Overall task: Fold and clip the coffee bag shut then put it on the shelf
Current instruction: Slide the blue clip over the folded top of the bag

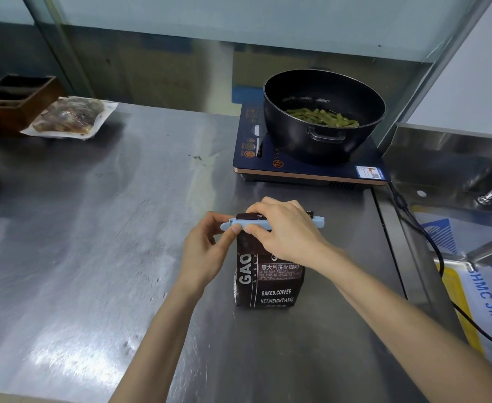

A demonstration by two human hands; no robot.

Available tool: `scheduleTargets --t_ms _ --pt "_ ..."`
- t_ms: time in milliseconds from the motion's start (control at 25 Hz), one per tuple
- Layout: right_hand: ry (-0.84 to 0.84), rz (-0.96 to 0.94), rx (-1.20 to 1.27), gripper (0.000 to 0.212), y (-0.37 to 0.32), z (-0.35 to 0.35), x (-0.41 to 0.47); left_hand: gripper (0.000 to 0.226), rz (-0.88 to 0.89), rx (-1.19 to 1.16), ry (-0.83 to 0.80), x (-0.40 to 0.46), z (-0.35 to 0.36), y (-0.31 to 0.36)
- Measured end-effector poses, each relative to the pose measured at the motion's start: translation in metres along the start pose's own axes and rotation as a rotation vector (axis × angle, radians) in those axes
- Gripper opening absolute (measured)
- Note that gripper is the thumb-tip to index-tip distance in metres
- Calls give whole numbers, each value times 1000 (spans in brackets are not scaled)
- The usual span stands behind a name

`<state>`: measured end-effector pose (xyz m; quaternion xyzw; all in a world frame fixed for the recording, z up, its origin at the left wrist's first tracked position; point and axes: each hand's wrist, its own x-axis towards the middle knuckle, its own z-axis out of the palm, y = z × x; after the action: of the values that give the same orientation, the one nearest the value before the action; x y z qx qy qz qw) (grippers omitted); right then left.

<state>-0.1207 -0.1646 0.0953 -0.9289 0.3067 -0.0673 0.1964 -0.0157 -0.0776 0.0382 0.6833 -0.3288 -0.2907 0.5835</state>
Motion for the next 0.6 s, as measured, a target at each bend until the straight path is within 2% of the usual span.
scheduleTargets --t_ms 240,400,600 --pt "18 -12 42 31 7 1 1 11 -35 -118 -38 -3 0 1" --pt "71 -32 69 34 18 1 -4 18 -7 -105 -144 -6 0 0" --pt "308 100 310 38 45 -4 -22 29 -7 7 -191 -9 1 -10"
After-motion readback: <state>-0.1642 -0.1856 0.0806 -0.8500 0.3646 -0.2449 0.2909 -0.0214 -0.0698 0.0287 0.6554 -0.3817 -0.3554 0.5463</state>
